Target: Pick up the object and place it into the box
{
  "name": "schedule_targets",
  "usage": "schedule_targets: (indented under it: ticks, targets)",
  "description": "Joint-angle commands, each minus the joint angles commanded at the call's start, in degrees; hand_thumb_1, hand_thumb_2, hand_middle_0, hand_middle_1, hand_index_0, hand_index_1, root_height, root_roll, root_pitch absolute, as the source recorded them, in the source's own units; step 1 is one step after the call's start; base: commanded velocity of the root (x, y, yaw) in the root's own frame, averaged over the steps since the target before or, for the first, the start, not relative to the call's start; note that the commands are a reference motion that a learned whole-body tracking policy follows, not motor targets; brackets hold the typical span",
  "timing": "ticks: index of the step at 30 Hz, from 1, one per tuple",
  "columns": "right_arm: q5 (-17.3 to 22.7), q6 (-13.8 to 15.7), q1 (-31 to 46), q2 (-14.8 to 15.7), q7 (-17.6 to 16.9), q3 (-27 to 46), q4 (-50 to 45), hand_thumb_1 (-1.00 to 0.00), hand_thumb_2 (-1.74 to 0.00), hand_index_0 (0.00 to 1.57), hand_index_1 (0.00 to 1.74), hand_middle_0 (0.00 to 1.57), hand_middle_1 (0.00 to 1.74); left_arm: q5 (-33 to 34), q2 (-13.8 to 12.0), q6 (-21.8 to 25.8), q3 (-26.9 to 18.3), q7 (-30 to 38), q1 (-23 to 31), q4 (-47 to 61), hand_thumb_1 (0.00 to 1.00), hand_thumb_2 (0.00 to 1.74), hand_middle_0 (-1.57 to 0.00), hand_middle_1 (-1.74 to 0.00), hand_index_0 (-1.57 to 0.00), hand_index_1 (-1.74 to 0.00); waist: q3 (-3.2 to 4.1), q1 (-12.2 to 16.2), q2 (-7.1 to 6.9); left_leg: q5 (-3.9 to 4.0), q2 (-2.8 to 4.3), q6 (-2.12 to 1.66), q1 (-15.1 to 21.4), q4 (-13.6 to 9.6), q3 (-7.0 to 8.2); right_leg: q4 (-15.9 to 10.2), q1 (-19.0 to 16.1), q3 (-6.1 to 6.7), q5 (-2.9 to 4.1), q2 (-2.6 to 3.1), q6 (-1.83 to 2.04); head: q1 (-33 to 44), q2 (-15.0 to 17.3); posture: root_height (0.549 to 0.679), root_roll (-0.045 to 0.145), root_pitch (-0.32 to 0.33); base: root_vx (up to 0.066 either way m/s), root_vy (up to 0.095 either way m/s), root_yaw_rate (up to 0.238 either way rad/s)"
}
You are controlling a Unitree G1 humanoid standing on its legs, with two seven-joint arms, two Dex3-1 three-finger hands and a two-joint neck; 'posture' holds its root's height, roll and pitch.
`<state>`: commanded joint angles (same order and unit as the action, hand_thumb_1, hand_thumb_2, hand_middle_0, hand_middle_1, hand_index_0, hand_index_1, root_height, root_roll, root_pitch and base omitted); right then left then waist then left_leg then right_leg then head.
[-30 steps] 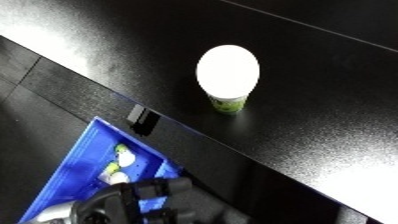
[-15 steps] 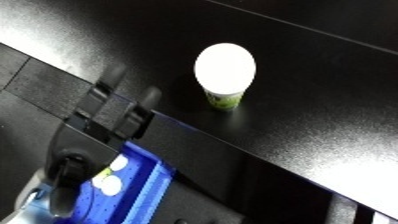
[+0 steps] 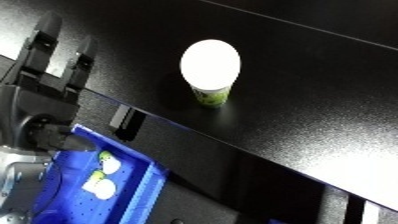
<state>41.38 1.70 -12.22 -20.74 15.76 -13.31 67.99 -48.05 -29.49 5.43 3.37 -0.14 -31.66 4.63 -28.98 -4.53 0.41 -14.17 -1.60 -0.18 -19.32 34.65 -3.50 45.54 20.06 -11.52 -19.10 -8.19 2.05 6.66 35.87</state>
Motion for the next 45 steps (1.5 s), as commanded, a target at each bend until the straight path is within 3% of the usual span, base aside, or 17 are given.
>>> schedule_targets:
  ticks: [10,30,45]
  targets:
    - [-0.06,-0.64,-1.76,-0.49,-0.72,-1.68,0.38,0.0,0.0,0.0,0.0,0.0,0.0,7.31,-0.81,-2.72,6.6,6.16,-6.96,-6.11,0.0,0.0,0.0,0.0,0.0,0.0,-0.52,2.29,-0.35,-0.18,0.96,0.26,-0.64,1.0,1.62,0.21,1.32,1.47,0.67,0.62,0.23,1.69,-1.2,0.638,0.024,-0.039,0.011,0.014,-0.086]
    - [-0.09,-1.59,-4.3,-0.05,-2.63,-4.14,0.09,0.0,0.0,0.0,0.0,0.0,0.0,10.26,1.88,-7.45,17.06,8.94,-18.89,-16.88,0.0,0.0,0.0,0.0,0.0,0.0,-0.81,6.11,-1.52,-2.2,1.77,1.06,-2.61,4.37,4.1,1.15,4.48,3.74,1.37,1.59,0.77,5.09,-2.78,0.634,0.02,-0.026,0.013,0.008,-0.086]
    - [-0.41,-0.74,-5.28,-0.02,-2.69,-4.96,-0.67,0.0,0.0,0.0,0.0,0.0,0.0,8.44,4.2,-8.7,20.02,10.24,-23.83,-25.98,0.75,1.3,-1.18,-1.3,-1.18,-1.3,-0.81,8.3,-2.0,-3.22,2.27,1.39,-2.72,5.72,5.25,1.53,5.26,4.54,1.41,1.98,0.93,7.97,-3.95,0.632,0.021,-0.026,0.013,0.007,-0.058]
